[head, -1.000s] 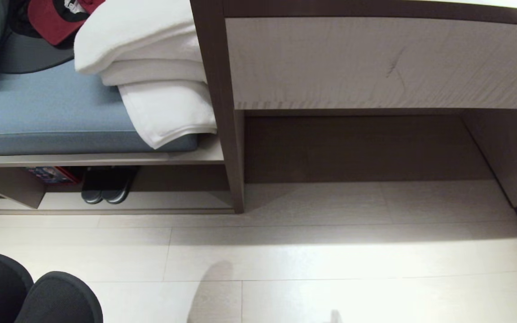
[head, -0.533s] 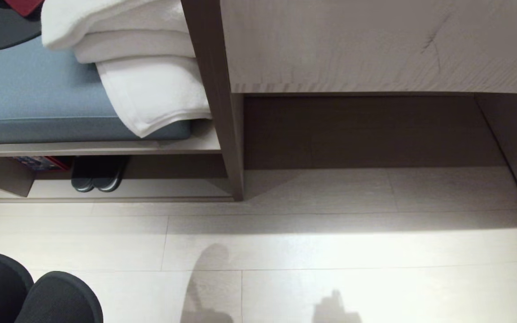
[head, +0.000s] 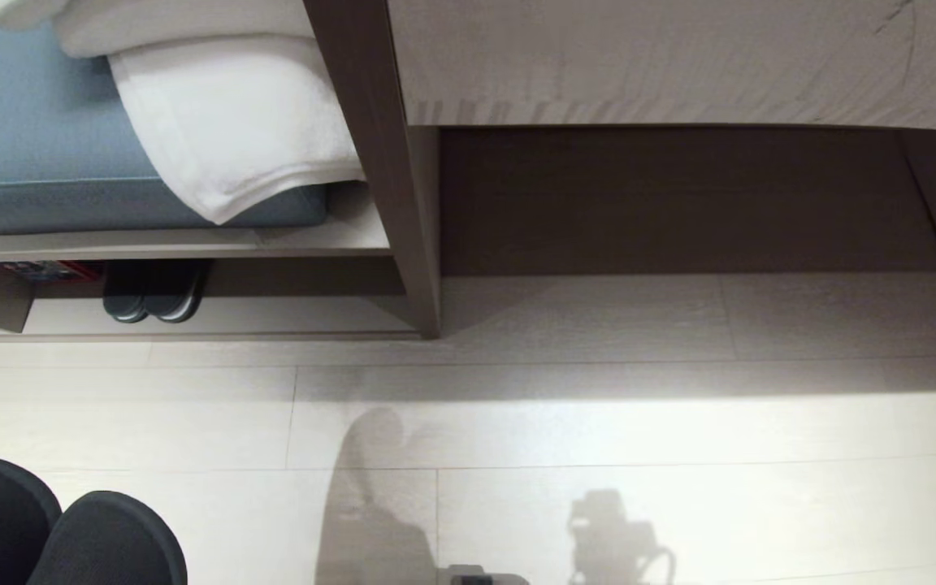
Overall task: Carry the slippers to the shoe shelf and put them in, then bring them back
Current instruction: Place the slippers into the shoe cabinet
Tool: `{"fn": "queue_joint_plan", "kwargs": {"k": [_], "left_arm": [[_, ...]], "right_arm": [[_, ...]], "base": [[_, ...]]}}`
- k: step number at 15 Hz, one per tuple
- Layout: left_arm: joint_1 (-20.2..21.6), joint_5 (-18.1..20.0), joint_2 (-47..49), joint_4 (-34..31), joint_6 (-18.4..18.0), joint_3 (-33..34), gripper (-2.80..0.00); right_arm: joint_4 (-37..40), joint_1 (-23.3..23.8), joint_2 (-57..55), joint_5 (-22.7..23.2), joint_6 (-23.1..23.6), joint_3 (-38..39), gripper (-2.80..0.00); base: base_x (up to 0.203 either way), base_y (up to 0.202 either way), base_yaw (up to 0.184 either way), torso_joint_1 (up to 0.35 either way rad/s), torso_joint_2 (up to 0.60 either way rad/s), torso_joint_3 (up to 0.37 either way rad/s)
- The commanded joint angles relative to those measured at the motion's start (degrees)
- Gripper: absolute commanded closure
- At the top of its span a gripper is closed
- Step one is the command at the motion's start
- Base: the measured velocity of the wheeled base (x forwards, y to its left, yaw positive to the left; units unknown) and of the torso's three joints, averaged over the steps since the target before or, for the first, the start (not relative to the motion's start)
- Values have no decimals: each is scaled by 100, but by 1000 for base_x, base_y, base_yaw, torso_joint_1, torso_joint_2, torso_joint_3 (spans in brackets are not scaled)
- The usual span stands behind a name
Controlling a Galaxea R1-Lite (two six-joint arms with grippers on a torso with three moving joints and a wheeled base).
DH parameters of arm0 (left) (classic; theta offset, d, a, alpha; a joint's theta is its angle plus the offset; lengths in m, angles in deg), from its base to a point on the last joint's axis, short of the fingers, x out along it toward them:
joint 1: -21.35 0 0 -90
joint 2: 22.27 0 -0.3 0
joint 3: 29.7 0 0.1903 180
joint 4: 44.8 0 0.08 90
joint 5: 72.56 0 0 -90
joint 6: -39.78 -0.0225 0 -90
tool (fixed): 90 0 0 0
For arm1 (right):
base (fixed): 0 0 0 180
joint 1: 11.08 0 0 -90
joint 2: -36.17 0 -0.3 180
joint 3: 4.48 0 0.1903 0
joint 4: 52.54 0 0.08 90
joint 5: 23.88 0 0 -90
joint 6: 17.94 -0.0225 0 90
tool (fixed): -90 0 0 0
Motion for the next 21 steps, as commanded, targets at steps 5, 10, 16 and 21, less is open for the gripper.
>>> {"fn": "queue_joint_plan", "kwargs": {"k": [5, 10, 16, 21], "left_arm": [[1, -2, 9, 1, -1, 1, 0], [1, -2, 9, 1, 8, 1, 0], [1, -2, 9, 1, 17, 1, 0], [1, -15, 63, -281, 16, -691, 0]], "right_arm": [[0, 1, 3, 0, 1, 0, 0], [0, -2, 3, 2, 1, 0, 0], [0, 6, 3, 2, 1, 0, 0], [0, 6, 3, 2, 1, 0, 0]], "base": [[0, 0, 0, 7, 2, -198], [0, 0, 0, 2, 3, -142], [0, 0, 0, 0, 0, 0], [0, 0, 0, 0, 0, 0]]}}
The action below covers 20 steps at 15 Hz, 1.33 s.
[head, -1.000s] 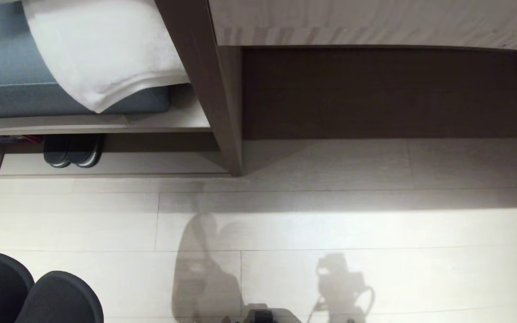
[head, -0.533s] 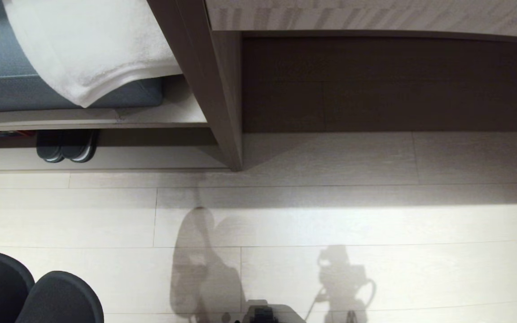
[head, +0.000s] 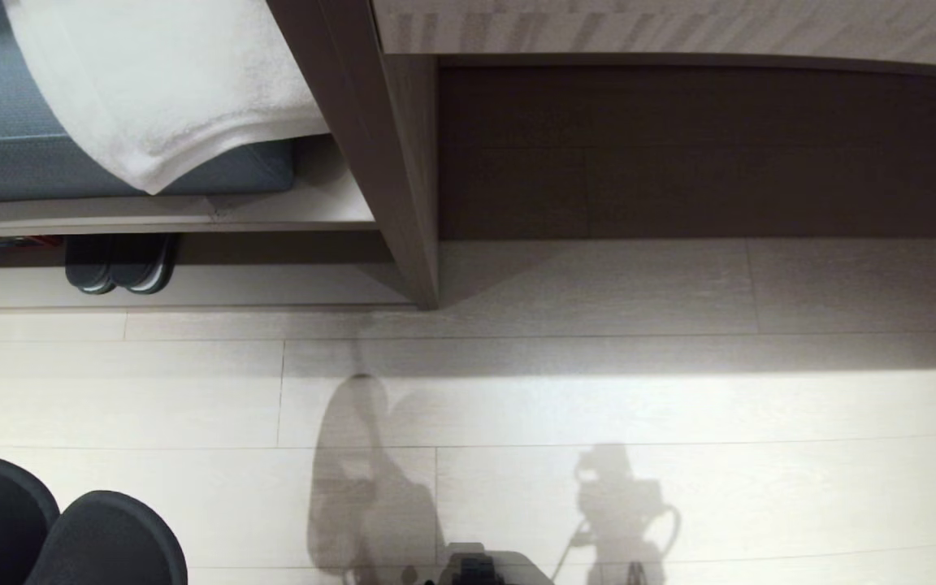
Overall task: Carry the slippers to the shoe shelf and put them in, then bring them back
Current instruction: Place the slippers into the shoe cabinet
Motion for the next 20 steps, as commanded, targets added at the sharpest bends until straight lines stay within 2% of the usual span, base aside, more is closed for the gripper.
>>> {"fn": "queue_joint_plan", "kwargs": {"k": [1, 3, 5, 7, 12, 15, 17, 20], "left_arm": [[1, 2, 157, -467, 3, -979, 0], [0, -11, 824, -1331, -1, -2206, 0], [0, -91, 1750, -1751, -8, -2754, 0], [-2, -208, 2428, -1934, -19, -2969, 0], [-1, -533, 3895, -2020, 223, -2889, 0], [-3, -782, 4702, -1997, 665, -2705, 0], [-4, -826, 5005, -1471, 915, -2328, 0], [1, -942, 5440, -415, 1010, -1796, 0]], "right_arm": [[0, -7, 1, 5, -1, 0, 0], [0, -7, 1, 5, 1, 0, 0], [0, 1, 1, 5, 1, 0, 0], [0, -7, 1, 5, 1, 0, 0], [0, 1, 1, 5, -8, 0, 0], [0, 1, 1, 5, 1, 0, 0], [0, 1, 1, 5, 1, 0, 0], [0, -7, 1, 5, 1, 0, 0]], "base": [[0, 0, 0, 0, 0, 0], [0, 0, 0, 0, 0, 0], [0, 0, 0, 0, 0, 0], [0, 0, 0, 0, 0, 0], [0, 0, 0, 0, 0, 0], [0, 0, 0, 0, 0, 0], [0, 0, 0, 0, 0, 0], [0, 0, 0, 0, 0, 0]]}}
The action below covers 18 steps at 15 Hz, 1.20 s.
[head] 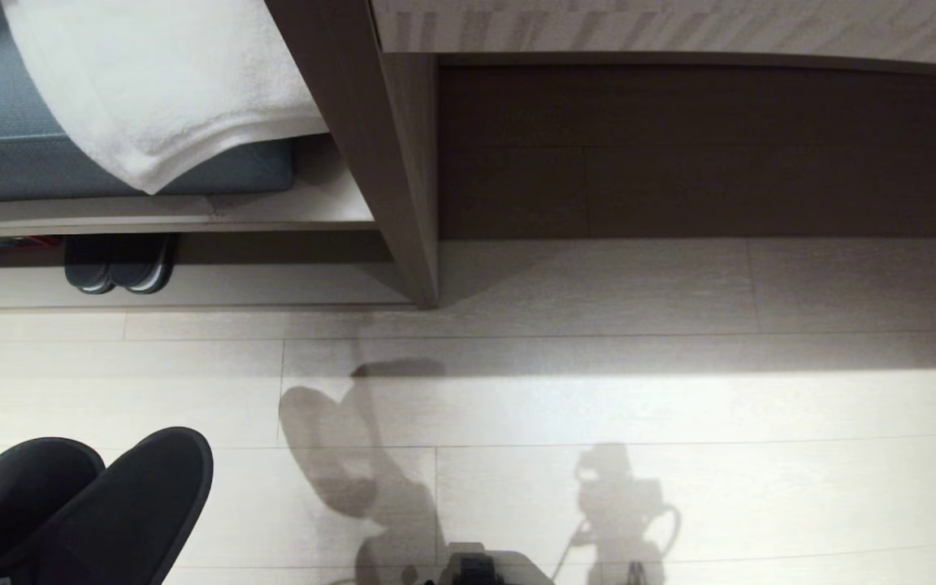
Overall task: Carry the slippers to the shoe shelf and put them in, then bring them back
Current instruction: Place the slippers into the shoe cabinet
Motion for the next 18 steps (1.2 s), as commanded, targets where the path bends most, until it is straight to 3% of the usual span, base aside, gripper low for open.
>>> {"fn": "queue_joint_plan", "kwargs": {"k": [1, 4, 8, 9, 18], "left_arm": [[6, -56, 544, 698, 135, 408, 0], [-9, -202, 1006, 1414, 246, 719, 0], [-57, -337, 2048, 4105, 195, 1751, 0], [-65, -346, 2280, 4530, 183, 1931, 0], [-220, -323, 4441, 7336, 286, 1919, 0]], "right_arm": [[0, 4, 4, 2, 1, 0, 0], [0, 4, 4, 2, 1, 0, 0], [0, 4, 4, 2, 1, 0, 0], [0, 4, 4, 2, -8, 0, 0], [0, 3, 4, 2, -6, 0, 0]], "base": [[0, 0, 0, 0, 0, 0], [0, 0, 0, 0, 0, 0], [0, 0, 0, 0, 0, 0], [0, 0, 0, 0, 0, 0], [0, 0, 0, 0, 0, 0]]}}
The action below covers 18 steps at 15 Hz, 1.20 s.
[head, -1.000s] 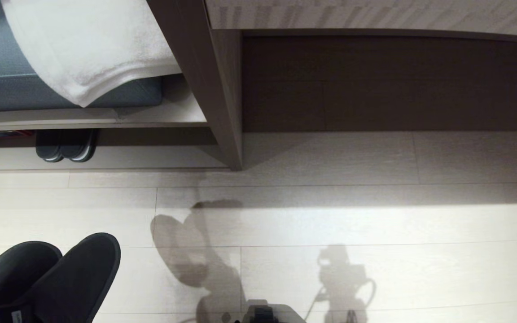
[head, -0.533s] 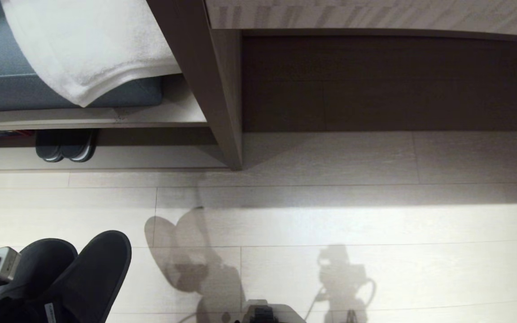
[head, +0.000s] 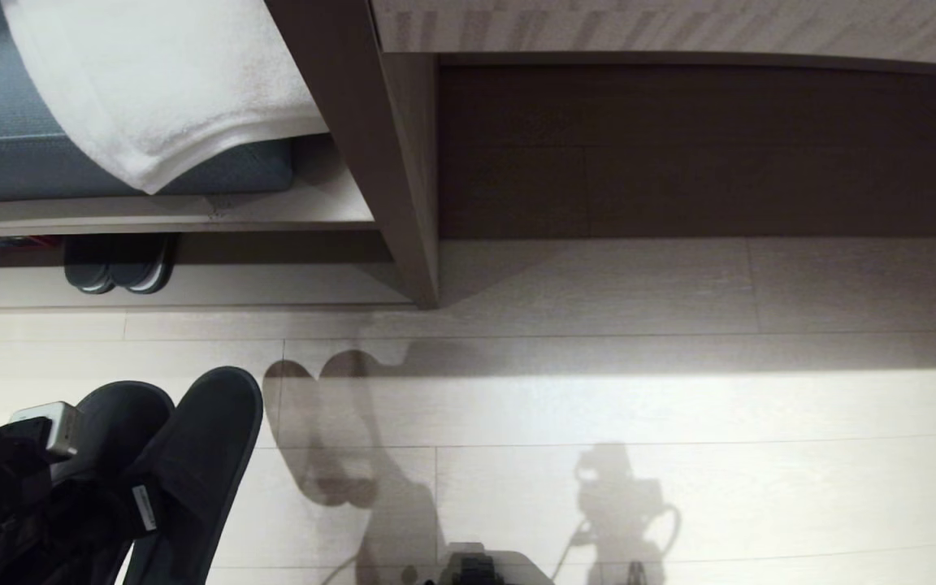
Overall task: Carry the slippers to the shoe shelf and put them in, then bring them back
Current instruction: Place the slippers into the shoe cabinet
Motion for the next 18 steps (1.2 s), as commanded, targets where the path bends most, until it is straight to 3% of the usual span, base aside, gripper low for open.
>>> {"fn": "queue_joint_plan", "kwargs": {"k": [1, 9, 18], "left_arm": [[-51, -3, 774, 406, 37, -105, 0], [15, -6, 2068, 1121, 282, -924, 0], [170, 24, 2527, 948, 226, -2284, 0]], "right_arm": [[0, 1, 1, 5, 2, 0, 0], [0, -7, 1, 5, 2, 0, 0], [0, 1, 1, 5, -5, 0, 0]], "base": [[0, 0, 0, 0, 0, 0], [0, 0, 0, 0, 0, 0], [0, 0, 0, 0, 0, 0]]}}
